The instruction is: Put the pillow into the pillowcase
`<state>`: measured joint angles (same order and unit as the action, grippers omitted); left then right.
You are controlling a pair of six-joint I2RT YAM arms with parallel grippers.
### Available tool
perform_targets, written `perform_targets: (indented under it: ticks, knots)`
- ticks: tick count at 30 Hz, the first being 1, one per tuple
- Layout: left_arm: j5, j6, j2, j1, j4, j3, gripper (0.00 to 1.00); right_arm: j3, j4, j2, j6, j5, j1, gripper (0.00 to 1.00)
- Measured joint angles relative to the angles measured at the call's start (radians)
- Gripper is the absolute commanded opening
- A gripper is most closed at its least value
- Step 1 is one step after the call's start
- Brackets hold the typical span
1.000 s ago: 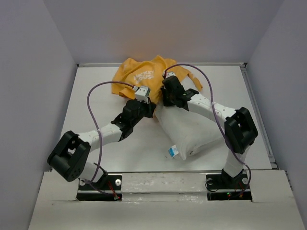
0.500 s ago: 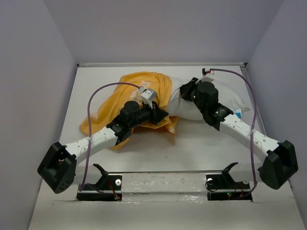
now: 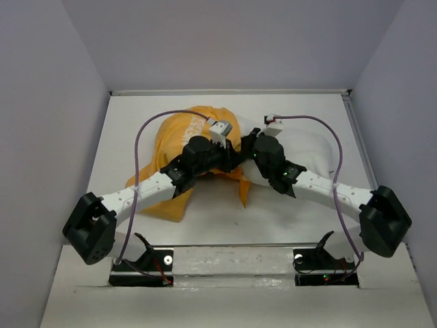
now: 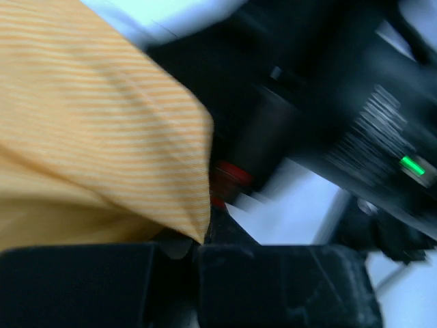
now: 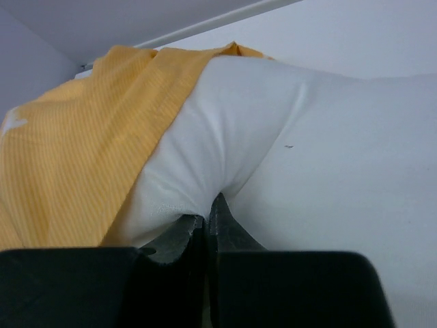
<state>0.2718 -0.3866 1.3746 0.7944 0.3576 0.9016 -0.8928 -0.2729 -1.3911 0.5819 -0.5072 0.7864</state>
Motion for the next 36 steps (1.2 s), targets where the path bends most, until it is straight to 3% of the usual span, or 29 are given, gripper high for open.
perform_targets:
  ticks: [5, 7, 9, 10, 11, 12, 13, 15, 17, 24, 29, 31, 33, 34, 35, 36]
  knots:
    - [0.03, -0.128, -0.135, 0.08, 0.171, -0.29, 0.0, -0.076, -0.148, -0.22, 0.09, 0.143, -0.028, 0.0]
    - [0.039, -0.153, -0.144, 0.101, 0.219, -0.364, 0.28, -0.073, -0.177, -0.237, 0.141, 0.234, -0.066, 0.0]
    - [0.039, -0.161, -0.144, 0.106, 0.219, -0.378, 0.47, -0.061, -0.2, -0.218, 0.16, 0.287, -0.112, 0.21]
    - [0.041, -0.158, -0.146, 0.11, 0.222, -0.377, 0.69, -0.044, -0.203, -0.197, 0.159, 0.308, -0.121, 0.33]
    - [0.042, -0.15, -0.158, 0.117, 0.202, -0.364, 0.78, -0.029, -0.201, -0.175, 0.164, 0.316, -0.125, 0.42]
    - [0.039, -0.133, -0.169, 0.124, 0.183, -0.351, 0.84, -0.008, -0.195, -0.145, 0.16, 0.324, -0.127, 0.64]
    - [0.04, -0.133, -0.182, 0.131, 0.147, -0.326, 0.9, 0.01, -0.174, -0.112, 0.152, 0.331, -0.128, 0.73]
    - [0.023, -0.105, -0.213, 0.144, 0.076, -0.255, 0.99, 0.03, -0.107, -0.034, 0.13, 0.335, -0.132, 0.88]
    - [0.0, -0.085, -0.249, 0.146, 0.005, -0.156, 0.99, 0.022, -0.021, 0.059, 0.089, 0.332, -0.132, 0.9]
    - [-0.054, -0.047, -0.388, 0.044, -0.124, 0.131, 0.98, -0.098, 0.253, 0.23, -0.067, 0.387, -0.269, 0.9]
    - [-0.258, 0.005, -0.33, -0.076, -0.271, 0.226, 0.93, -0.129, 0.386, 0.233, -0.143, 0.393, -0.434, 0.89]
    - [-0.319, 0.02, -0.262, -0.09, -0.313, 0.229, 0.9, -0.121, 0.42, 0.223, -0.154, 0.367, -0.462, 0.8]
    - [-0.368, 0.032, -0.173, -0.1, -0.358, 0.228, 0.8, -0.09, 0.438, 0.212, -0.163, 0.338, -0.484, 0.63]
    - [-0.386, 0.035, -0.102, -0.105, -0.375, 0.22, 0.7, -0.068, 0.451, 0.206, -0.164, 0.332, -0.494, 0.34]
    - [-0.399, 0.04, -0.05, -0.108, -0.391, 0.211, 0.61, -0.047, 0.455, 0.198, -0.159, 0.328, -0.499, 0.25]
    - [-0.409, 0.043, 0.002, -0.109, -0.411, 0.197, 0.43, -0.022, 0.459, 0.188, -0.162, 0.333, -0.504, 0.06]
